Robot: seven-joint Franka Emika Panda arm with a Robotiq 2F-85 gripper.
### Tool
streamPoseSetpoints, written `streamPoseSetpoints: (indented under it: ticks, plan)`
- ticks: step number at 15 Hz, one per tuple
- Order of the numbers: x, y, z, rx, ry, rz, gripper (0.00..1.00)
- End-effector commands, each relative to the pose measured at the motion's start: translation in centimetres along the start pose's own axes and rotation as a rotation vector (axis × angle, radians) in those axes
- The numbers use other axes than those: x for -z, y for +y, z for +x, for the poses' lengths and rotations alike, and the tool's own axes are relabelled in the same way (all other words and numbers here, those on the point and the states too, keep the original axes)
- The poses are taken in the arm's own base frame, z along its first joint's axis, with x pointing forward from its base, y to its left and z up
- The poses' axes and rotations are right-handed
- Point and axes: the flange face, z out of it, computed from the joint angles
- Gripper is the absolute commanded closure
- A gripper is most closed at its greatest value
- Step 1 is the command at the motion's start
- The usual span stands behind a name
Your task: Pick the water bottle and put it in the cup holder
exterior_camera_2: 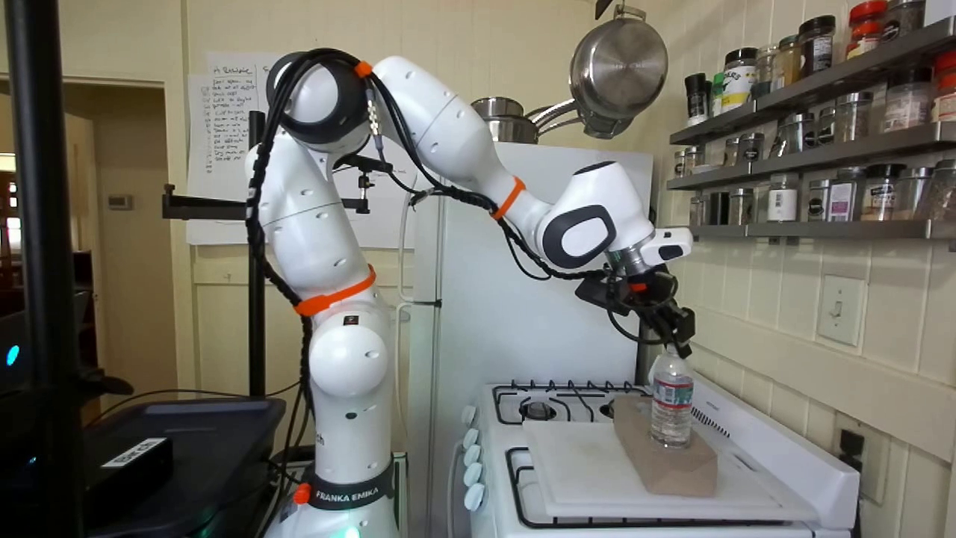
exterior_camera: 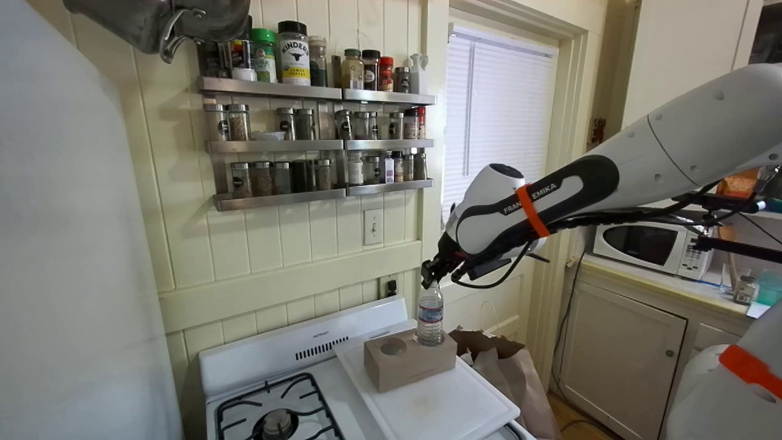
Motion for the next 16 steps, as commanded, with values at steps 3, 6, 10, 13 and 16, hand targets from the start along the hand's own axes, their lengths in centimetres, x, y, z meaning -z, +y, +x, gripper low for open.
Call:
streamPoseSetpoints:
  ticks: [3, 6, 10, 13, 16]
  plan:
    - [-0.3, 0.6, -1.5, -0.025, 0.009, 0.013, 0.92]
    - [-0.5, 0.8, -1.3, -0.051, 0.019, 0.017, 0.42]
    - [-0.1, 0.7, -0.7, -0.074, 0.052, 0.015, 0.14]
    - [0.3, 0.6, -0.3, -0.08, 0.053, 0.02, 0.0]
    - [0.6, 0.8, 0.3, -0.104, 0.038, 0.005, 0.0]
